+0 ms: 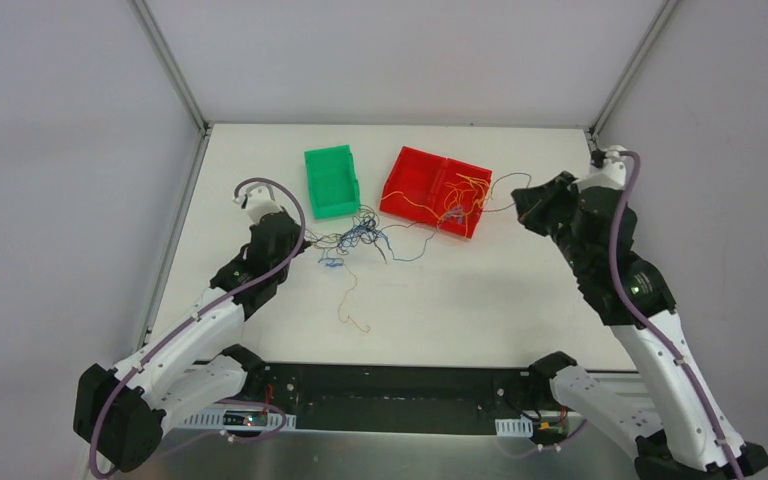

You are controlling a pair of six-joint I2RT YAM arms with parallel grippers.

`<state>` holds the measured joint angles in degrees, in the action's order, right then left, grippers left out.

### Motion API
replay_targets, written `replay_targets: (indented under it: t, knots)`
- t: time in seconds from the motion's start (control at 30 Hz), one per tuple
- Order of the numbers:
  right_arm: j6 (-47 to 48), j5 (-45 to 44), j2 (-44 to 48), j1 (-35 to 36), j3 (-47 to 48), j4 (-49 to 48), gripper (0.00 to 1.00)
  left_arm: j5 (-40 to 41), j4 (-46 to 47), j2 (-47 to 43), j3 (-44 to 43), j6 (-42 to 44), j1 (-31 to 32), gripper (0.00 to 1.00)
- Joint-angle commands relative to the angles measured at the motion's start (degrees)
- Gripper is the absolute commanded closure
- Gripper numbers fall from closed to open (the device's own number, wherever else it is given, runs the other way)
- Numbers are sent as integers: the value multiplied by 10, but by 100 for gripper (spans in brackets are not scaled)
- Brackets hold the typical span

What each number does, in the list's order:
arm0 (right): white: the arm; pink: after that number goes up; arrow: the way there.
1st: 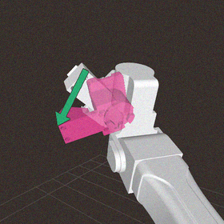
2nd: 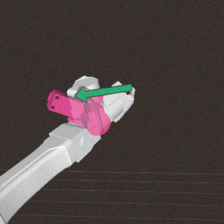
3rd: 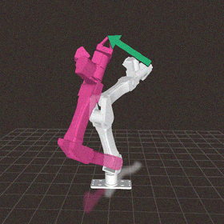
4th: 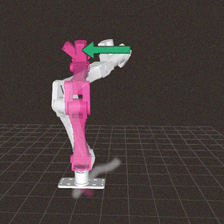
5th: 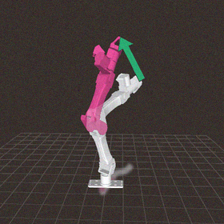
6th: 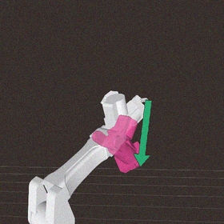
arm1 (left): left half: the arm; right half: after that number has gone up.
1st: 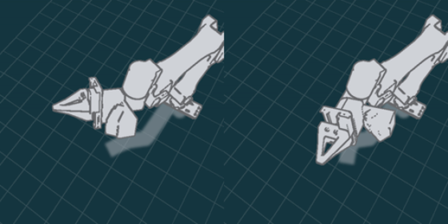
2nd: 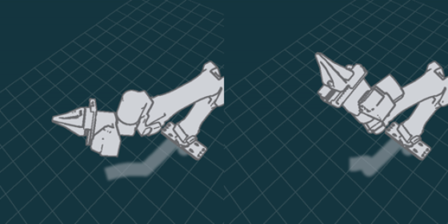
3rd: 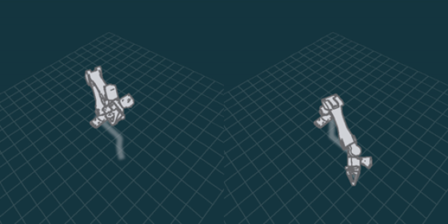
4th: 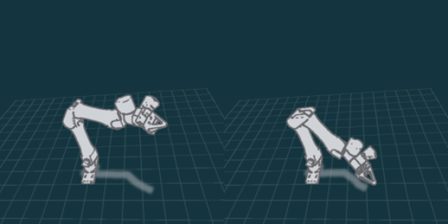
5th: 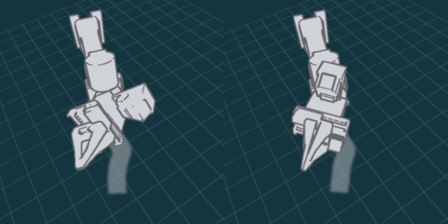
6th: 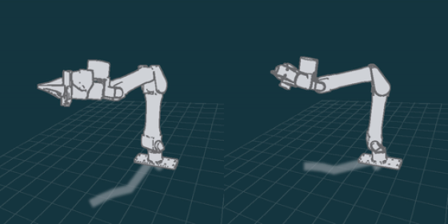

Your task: Untangle the cables

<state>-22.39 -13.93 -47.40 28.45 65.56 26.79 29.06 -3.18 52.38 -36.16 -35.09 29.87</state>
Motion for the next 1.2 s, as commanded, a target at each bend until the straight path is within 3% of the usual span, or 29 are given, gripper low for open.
replay_targets:
  t: [0.0,0.33,0.43,0.5,0.53,0.57,0.63,0.7,0.8,0.87,0.9,0.93,1.0,1.17]
  knots:
    - [14,-62,22,-55,37,87,100,47,-16,-7,-9,-22,-13,100]
    - [-59,-304,103,-136,-23,85,100,145,-81,-41,6,-101,-33,100]
    - [-55,-276,117,-144,-50,64,100,159,-82,-58,17,-112,-33,100]
    - [-29,-197,114,-143,-66,41,100,151,-81,-57,14,-110,-33,100]
    - [-18,-147,111,-144,-70,35,100,130,-80,-53,8,-101,-33,97]
    - [-13,-104,104,-144,-72,33,100,106,-79,-48,-2,-85,-33,87]
    - [2,-3,98,-144,-79,13,100,51,-78,-37,-26,-48,-32,42]
    - [-6,88,87,-143,-79,7,100,0,-77,-27,-44,-30,-31,25]
    - [-24,176,61,-143,-62,15,100,-73,-35,-21,-44,4,-24,18]
    - [-38,206,51,-143,-57,8,100,-168,51,-16,-21,42,-17,14]
    - [-46,218,49,-143,-54,3,100,-226,97,-10,-11,55,-11,4]
    - [-52,232,44,-143,-50,0,100,-275,143,0,-2,67,-5,1]
    - [-66,256,24,-142,-30,6,100,-389,209,33,-2,89,14,1]
    - [-106,284,-8,-127,-20,-2,100,-516,286,117,-33,152,84,2]
